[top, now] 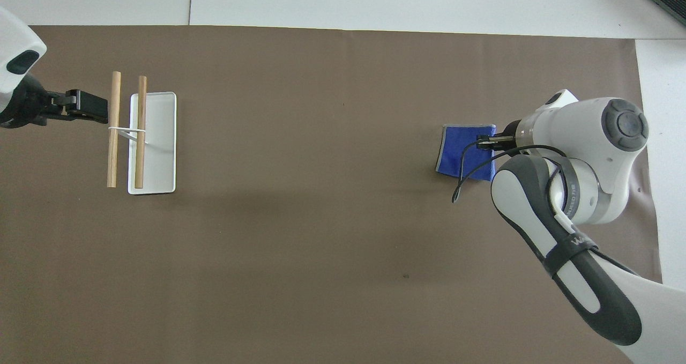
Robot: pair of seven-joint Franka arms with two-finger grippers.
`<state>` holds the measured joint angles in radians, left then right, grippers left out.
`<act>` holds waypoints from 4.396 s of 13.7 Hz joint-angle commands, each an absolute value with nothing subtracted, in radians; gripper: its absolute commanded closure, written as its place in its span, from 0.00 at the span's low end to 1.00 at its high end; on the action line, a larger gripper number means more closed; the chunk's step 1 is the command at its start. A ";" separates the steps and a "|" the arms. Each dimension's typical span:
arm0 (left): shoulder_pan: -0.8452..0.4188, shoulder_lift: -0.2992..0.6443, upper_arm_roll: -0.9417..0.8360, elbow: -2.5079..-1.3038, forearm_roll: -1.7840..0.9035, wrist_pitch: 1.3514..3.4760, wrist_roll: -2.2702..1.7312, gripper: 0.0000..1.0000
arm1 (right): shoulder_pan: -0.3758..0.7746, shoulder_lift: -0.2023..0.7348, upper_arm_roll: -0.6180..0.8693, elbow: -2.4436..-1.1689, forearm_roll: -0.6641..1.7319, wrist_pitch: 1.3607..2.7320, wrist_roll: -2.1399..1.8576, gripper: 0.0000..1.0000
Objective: Right arm passes towel to left arm to hang
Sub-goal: 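Lift the towel with the right gripper while the left gripper approaches, then bring the towel to the left gripper and close the left gripper on it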
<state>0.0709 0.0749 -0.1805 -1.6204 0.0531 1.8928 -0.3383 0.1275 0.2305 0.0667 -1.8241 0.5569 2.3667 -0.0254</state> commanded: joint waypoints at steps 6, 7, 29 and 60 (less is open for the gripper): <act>0.055 -0.008 -0.173 -1.781 0.057 2.033 -0.806 0.00 | 0.323 0.288 0.077 -1.733 1.087 2.603 -0.011 1.00; 0.055 -0.008 -0.175 -1.784 0.057 2.033 -0.840 0.00 | 0.351 0.287 0.077 -1.733 1.145 2.629 -0.011 1.00; 0.028 -0.060 -0.307 -2.034 0.014 2.398 -1.611 0.00 | 0.634 0.430 0.189 -1.497 1.428 2.994 0.275 1.00; 0.044 -0.011 -0.311 -1.988 -0.034 2.474 -1.293 1.00 | 0.614 0.407 0.196 -1.482 1.460 2.997 0.258 0.90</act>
